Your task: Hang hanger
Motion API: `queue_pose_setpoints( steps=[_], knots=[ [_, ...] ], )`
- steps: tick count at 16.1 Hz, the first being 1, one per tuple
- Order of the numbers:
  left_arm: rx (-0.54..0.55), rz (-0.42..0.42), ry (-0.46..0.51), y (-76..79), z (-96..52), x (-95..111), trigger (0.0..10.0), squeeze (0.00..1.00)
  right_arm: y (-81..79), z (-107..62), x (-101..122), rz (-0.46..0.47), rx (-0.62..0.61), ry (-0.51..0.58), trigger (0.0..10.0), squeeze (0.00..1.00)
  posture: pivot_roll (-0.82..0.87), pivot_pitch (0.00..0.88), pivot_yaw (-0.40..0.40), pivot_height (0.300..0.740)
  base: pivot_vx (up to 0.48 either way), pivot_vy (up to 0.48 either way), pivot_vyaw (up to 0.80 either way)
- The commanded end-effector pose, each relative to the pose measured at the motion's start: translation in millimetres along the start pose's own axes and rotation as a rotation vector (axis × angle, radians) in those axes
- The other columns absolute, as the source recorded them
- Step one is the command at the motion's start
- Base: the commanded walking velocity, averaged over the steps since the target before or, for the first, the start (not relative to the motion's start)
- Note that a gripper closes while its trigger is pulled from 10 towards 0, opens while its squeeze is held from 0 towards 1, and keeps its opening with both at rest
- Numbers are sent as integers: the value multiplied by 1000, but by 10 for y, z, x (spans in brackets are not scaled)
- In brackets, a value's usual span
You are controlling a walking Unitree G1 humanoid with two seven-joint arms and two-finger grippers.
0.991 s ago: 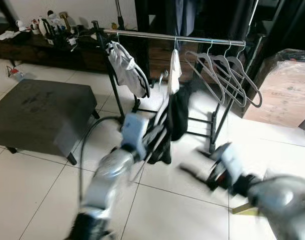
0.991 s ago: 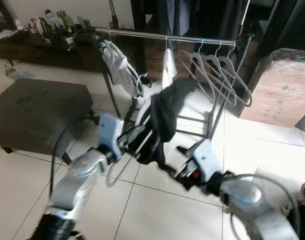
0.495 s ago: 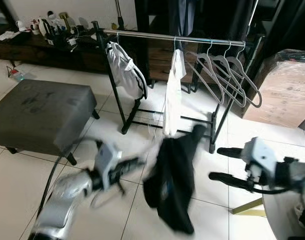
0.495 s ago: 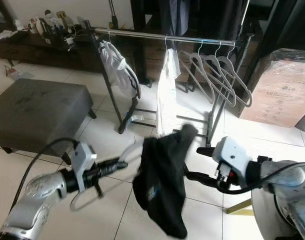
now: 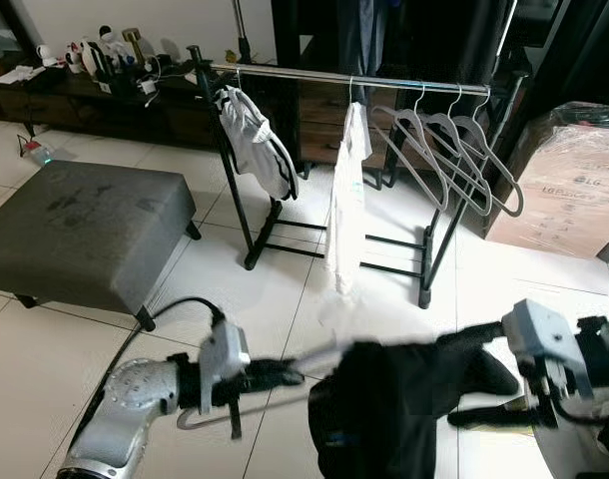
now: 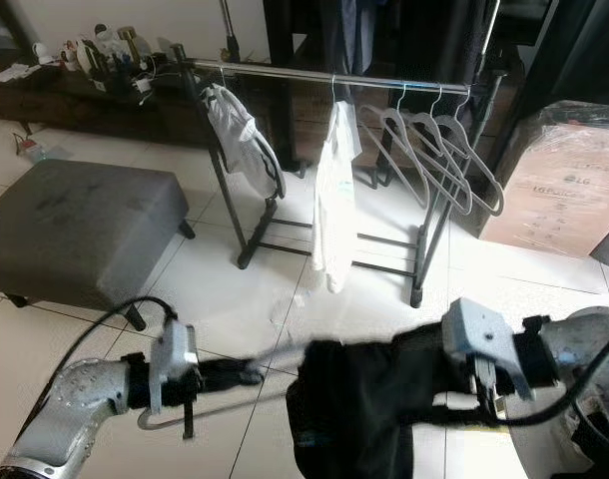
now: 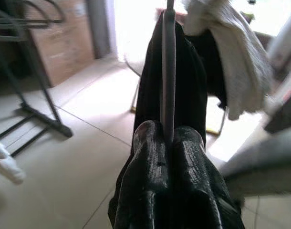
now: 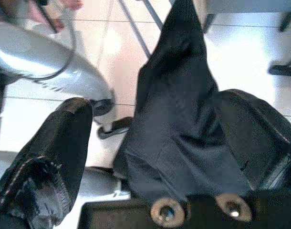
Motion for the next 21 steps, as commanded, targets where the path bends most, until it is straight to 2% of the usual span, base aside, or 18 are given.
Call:
queue_pose_setpoints(
  steps=[1, 2, 3, 4, 6, 10, 16, 17, 18, 21],
  knots=[
    [-48, 62, -9, 30, -4, 12, 10000, 0, -42, 50, -36, -6, 30, -19, 10000, 1000, -161, 136, 44, 740, 0, 0, 0],
    [-67, 79, -3, 46, 14, 22, 10000, 0, -33, 89, -46, -3, 30, -18, 10000, 1000, -165, 132, 53, 740, 0, 0, 0],
    [-98, 95, 12, 65, 62, 57, 10000, 0, -56, 165, -85, 1, 48, -19, 10000, 941, -165, 125, 54, 740, 0, 0, 0],
    [-121, 115, 11, 82, 86, 71, 10000, 0, -66, 199, -106, 0, 54, -28, 10000, 784, -162, 123, 56, 740, 0, 0, 0],
    [-159, 145, 26, 111, 127, 111, 10000, 0, -62, 267, -152, -4, 65, -42, 10000, 0, -163, 121, 62, 740, 0, 0, 0],
    [-197, 191, 32, 132, 159, 136, 10000, 0, -90, 386, -264, -8, 106, -81, 10000, 0, -156, 112, 65, 740, 0, 0, 0],
    [-192, 211, 39, 124, 165, 147, 10000, 0, 9, 547, -435, 14, 63, -119, 10000, 0, -145, 113, 67, 740, 0, 0, 0],
    [-192, 213, 40, 126, 166, 149, 10000, 0, 17, 554, -429, 17, 61, -109, 4353, 0, -143, 115, 66, 740, 0, 0, 0],
    [-191, 213, 41, 126, 166, 151, 10000, 0, 29, 560, -428, 20, 58, -106, 0, 0, -143, 115, 66, 740, 0, 0, 0],
    [-189, 216, 44, 132, 176, 153, 10000, 0, 35, 559, -515, 4, 62, -154, 0, 0, -141, 120, 65, 740, 0, 0, 0]
  ],
)
Point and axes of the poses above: a point about 5 cm out from each wrist's last joint towards the gripper, its own z axis pointing out of the wrist towards the gripper, its own x axis along the axis of the wrist's last joint, y = z × x, the point moved 5 cm from there along z, pointing out of the wrist towards the gripper, and after that the axes turned 3 degrees about z, right-handed, at the moved point
